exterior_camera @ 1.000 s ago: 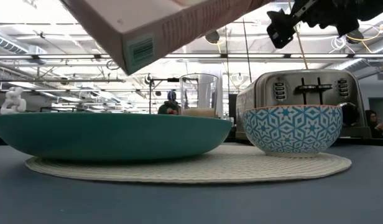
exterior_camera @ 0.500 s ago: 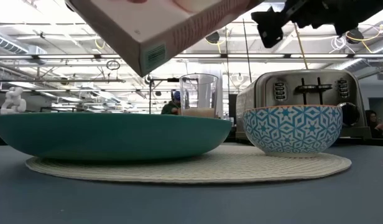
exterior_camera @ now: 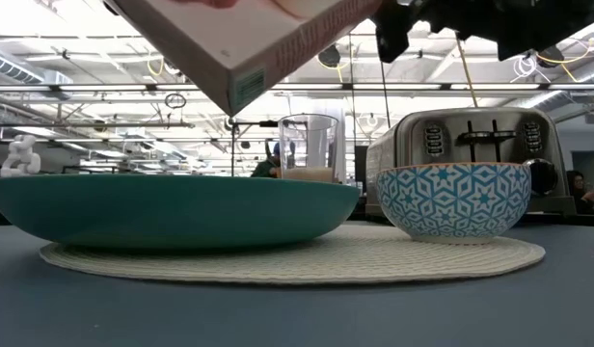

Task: Arrange a breakfast setting
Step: Pour the cereal from the cereal box into the orange bowl

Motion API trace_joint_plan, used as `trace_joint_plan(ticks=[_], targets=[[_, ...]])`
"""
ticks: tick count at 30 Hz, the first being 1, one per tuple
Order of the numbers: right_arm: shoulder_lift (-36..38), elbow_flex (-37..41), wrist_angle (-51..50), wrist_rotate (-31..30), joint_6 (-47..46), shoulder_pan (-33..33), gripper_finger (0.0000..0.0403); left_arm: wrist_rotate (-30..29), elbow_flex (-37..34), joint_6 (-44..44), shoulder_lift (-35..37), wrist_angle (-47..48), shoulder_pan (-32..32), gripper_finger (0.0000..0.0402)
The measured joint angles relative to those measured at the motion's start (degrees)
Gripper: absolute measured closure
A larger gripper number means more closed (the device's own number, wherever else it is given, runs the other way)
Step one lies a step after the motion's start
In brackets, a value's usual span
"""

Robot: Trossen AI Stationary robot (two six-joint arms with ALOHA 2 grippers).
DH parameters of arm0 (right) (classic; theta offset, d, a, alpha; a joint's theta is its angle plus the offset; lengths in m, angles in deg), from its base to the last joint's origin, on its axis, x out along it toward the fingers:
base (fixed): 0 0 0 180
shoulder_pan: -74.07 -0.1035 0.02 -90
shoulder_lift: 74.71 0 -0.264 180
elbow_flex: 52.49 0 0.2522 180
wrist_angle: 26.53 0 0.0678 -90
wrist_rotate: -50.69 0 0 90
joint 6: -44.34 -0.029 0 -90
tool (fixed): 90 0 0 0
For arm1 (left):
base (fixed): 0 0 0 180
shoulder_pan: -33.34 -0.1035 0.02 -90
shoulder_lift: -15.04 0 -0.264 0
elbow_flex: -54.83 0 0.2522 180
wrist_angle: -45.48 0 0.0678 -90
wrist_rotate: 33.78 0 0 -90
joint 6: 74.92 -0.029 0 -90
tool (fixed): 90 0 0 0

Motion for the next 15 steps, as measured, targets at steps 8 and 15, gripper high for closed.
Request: trace_joint_plan(ticks=[8,15], targets=[[-4.0,0.0,4.8,0.2,-0.5,-0.3,0.0106,0.4,0.0,0.1,0.0,0.5,0.0,0.0174],[-4.4,0.0,7.4,-2.8,-0.3,-0.3,0.0108,-0.3,0.0,0.2,0.0,0.3,0.0,0.0174]])
